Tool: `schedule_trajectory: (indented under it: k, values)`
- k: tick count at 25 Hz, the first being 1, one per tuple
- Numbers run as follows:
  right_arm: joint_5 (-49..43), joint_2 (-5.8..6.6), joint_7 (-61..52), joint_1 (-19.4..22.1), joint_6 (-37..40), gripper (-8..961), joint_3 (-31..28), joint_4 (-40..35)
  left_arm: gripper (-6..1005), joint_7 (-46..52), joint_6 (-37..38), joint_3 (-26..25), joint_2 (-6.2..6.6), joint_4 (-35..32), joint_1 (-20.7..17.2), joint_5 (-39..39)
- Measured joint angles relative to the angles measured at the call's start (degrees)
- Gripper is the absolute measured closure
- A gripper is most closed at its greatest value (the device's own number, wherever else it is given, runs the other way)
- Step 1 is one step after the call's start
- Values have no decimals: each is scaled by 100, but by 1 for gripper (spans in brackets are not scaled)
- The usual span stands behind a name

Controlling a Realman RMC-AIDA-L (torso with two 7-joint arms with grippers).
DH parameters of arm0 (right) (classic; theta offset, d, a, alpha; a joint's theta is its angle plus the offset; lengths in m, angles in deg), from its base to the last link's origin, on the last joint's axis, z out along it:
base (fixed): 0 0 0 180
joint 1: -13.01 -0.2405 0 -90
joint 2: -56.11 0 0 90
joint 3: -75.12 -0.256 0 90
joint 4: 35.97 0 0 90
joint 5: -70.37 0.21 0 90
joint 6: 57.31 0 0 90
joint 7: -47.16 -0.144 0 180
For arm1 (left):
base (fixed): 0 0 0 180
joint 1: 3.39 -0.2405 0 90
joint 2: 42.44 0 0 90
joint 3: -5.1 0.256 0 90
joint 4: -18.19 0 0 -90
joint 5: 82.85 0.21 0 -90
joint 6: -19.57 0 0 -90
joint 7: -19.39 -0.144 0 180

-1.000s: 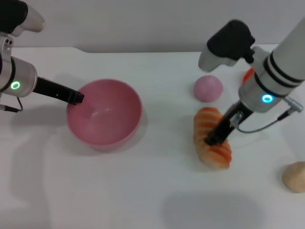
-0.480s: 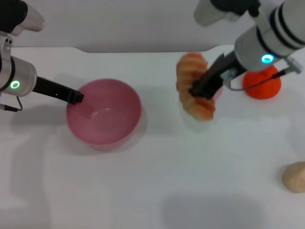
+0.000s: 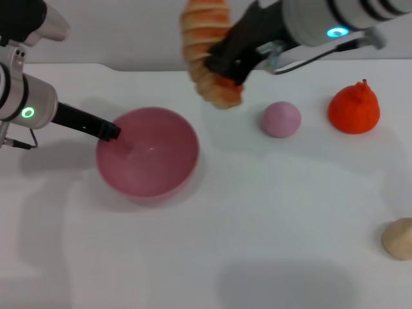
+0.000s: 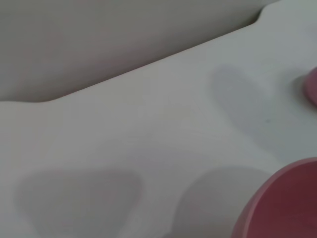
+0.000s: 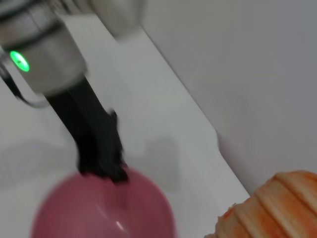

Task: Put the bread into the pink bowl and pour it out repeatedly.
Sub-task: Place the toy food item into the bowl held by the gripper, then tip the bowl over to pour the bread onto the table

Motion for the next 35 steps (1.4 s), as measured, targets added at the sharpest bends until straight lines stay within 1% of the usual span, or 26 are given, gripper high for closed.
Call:
schedule_trajectory:
  k: [5, 9, 14, 19, 29, 32, 35]
  values:
    - [206, 0, 77, -26, 728, 865, 671, 309, 954, 19, -6, 123, -1, 3, 65, -132]
    - [499, -1, 114, -69, 1232, 867, 1134, 795, 954, 19, -26, 161, -1, 3, 103, -197]
    - [941, -1, 371, -135, 1479, 870, 1253, 1489, 953, 14, -48, 199, -1, 3, 105, -268]
    - [941, -1, 383, -119, 1536, 873, 1230, 1624, 954, -13, -50, 201, 0, 3, 104, -284]
    - [879, -1, 337, 33, 1615, 792, 1177, 1589, 953, -34, -36, 201, 0, 22, 74, -301]
    - [851, 4, 338, 81, 1622, 688, 1177, 1526, 953, -38, -45, 260, -4, 21, 43, -346]
    - [513, 4, 306, 280, 1736, 585, 1181, 1164, 953, -38, -64, 317, -6, 21, 25, -386]
